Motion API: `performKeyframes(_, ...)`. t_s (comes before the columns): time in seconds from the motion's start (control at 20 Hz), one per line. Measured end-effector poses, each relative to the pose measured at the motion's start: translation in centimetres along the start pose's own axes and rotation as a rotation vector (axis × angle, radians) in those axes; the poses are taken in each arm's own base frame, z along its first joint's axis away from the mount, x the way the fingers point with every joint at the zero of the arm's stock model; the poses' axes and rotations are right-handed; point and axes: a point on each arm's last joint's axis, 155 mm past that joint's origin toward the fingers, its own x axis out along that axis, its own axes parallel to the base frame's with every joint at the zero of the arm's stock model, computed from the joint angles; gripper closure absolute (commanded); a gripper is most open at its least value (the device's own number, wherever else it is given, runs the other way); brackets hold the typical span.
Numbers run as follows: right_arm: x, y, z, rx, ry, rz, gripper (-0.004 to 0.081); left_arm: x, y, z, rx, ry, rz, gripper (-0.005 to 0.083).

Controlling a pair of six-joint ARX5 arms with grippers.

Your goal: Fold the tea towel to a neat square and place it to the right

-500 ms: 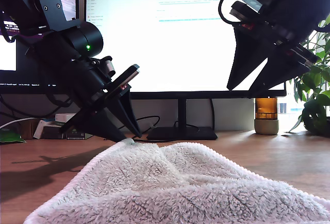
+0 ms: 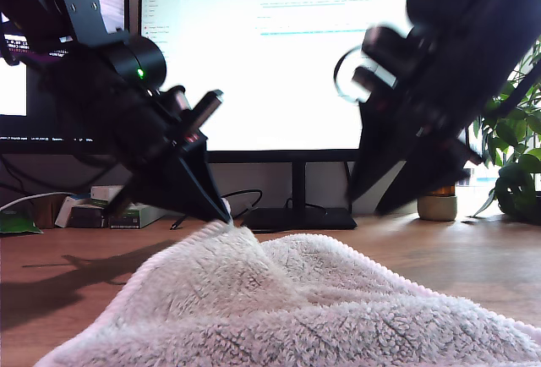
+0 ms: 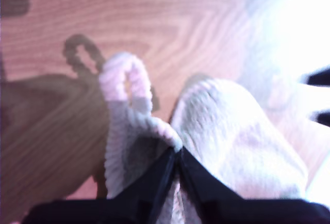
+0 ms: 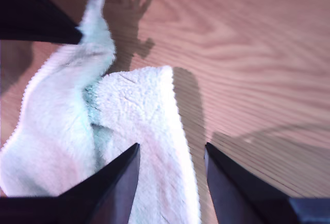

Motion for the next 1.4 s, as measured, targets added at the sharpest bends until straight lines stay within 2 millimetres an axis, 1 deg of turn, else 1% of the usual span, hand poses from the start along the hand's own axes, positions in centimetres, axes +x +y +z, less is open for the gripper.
performKeyframes(0.1,1.0,0.0,-0.1,0.016,0.026,0.029,0.0373,-1.3,-1.0,0.6,0.033,-0.033,-0.001,0.0793)
performKeyframes(0.15,1.3,0.0,0.4,0.025,0.03,0.046,0.0359,-1.9,-1.5,0.8,0.049,-0.049,-0.005,0.0793)
performKeyframes(0.2,1.7,0.1,1.3,0.026,0.027,0.065,0.0359,-2.2,-1.8,1.0,0.057,-0.059,-0.007,0.0793)
performKeyframes(0.35,2.2,-0.1,4.0,0.027,0.018,0.078,0.0359,-2.3,-1.8,0.9,0.057,-0.055,-0.005,0.0793)
performKeyframes(0.45,2.6,-0.8,4.7,0.044,0.032,0.075,0.036,-2.3,-1.8,0.8,0.056,-0.053,-0.004,0.0793)
performKeyframes(0.5,2.9,-1.1,4.8,0.055,0.046,0.077,0.036,-2.3,-1.8,0.8,0.056,-0.053,-0.004,0.0793)
performKeyframes(0.6,4.1,-1.4,3.8,0.094,0.101,0.106,0.0367,-2.3,-1.8,0.8,0.057,-0.053,-0.004,0.0793)
performKeyframes(0.7,5.1,-1.7,2.4,0.122,0.153,0.119,0.0405,-2.3,-1.8,0.8,0.058,-0.054,-0.004,0.0793)
performKeyframes(0.75,5.3,-1.7,2.1,0.127,0.163,0.122,0.0428,-2.3,-1.8,0.8,0.059,-0.054,-0.004,0.0793)
performKeyframes(0.9,5.3,-1.6,2.3,0.13,0.159,0.128,0.0436,-2.3,-1.8,0.8,0.064,-0.054,-0.004,0.0793)
performKeyframes(1.1,5.1,-0.7,2.4,0.136,0.158,0.175,0.0436,-2.3,-1.8,0.8,0.07,-0.054,-0.004,0.0793)
performKeyframes(1.25,5.2,-0.5,2.3,0.135,0.162,0.179,0.0441,-2.3,-1.9,0.9,0.071,-0.056,-0.004,0.0793)
performKeyframes(1.3,5.2,-0.4,2.3,0.133,0.163,0.18,0.0472,-2.3,-1.9,0.9,0.071,-0.056,-0.004,0.0793)
performKeyframes(1.4,5.3,-0.2,2.3,0.135,0.166,0.183,0.0589,-2.3,-1.9,0.9,0.072,-0.056,-0.004,0.0793)
